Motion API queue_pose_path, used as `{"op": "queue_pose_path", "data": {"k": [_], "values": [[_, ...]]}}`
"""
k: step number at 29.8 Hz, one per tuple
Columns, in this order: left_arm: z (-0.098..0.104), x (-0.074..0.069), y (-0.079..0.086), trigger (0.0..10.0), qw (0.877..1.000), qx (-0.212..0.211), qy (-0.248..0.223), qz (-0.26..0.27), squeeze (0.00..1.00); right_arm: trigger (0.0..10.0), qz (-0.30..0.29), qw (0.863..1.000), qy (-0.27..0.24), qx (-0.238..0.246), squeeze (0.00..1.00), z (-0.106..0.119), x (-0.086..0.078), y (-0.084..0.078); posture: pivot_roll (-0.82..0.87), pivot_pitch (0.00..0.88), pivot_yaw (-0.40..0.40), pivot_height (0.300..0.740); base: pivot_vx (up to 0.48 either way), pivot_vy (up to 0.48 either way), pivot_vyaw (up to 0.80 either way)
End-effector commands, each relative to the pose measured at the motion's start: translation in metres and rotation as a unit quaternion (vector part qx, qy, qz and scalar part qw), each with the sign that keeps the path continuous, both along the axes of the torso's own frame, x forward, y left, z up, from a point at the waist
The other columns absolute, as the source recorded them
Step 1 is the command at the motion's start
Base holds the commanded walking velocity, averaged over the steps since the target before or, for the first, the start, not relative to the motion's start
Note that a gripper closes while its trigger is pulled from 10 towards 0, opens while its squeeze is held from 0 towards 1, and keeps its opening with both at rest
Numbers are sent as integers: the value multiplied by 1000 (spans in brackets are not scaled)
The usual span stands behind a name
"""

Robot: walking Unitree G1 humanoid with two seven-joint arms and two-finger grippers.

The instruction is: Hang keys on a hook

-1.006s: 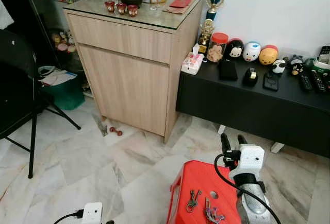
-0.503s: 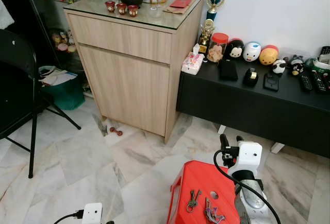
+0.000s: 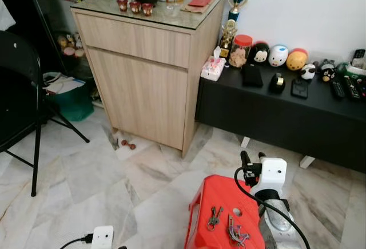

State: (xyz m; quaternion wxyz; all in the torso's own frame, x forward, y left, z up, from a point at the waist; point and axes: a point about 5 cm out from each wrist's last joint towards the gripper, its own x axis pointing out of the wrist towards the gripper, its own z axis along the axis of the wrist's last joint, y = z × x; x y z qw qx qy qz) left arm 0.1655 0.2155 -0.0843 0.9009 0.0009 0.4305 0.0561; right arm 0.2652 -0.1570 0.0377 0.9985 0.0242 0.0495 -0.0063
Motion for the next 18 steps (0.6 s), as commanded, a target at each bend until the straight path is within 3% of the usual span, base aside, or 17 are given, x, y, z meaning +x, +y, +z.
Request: {"op": "queue_pose_path", "data": {"k": [1, 9, 12, 18], "values": [[-2, -4, -2, 10000, 1000, 0, 8, -11, 0, 10000, 0, 1000, -2, -3, 0, 2, -1, -2, 57, 0, -79, 657, 0, 0, 0], [-3, -5, -2, 10000, 1000, -1, 8, -10, 0, 10000, -12, 1000, 16, 11, 0, -2, -1, -4, 59, 0, -82, 657, 0, 0, 0], [-2, -4, -3, 10000, 1000, -2, 4, -12, 0, 10000, -12, 998, 66, -16, 0, -16, -3, -7, 59, 0, -82, 657, 0, 0, 0], [-2, -2, -4, 10000, 1000, -1, 4, -15, 0, 10000, 15, 994, 106, -14, 0, -30, -7, -3, 58, 0, -84, 657, 0, 0, 0]]}}
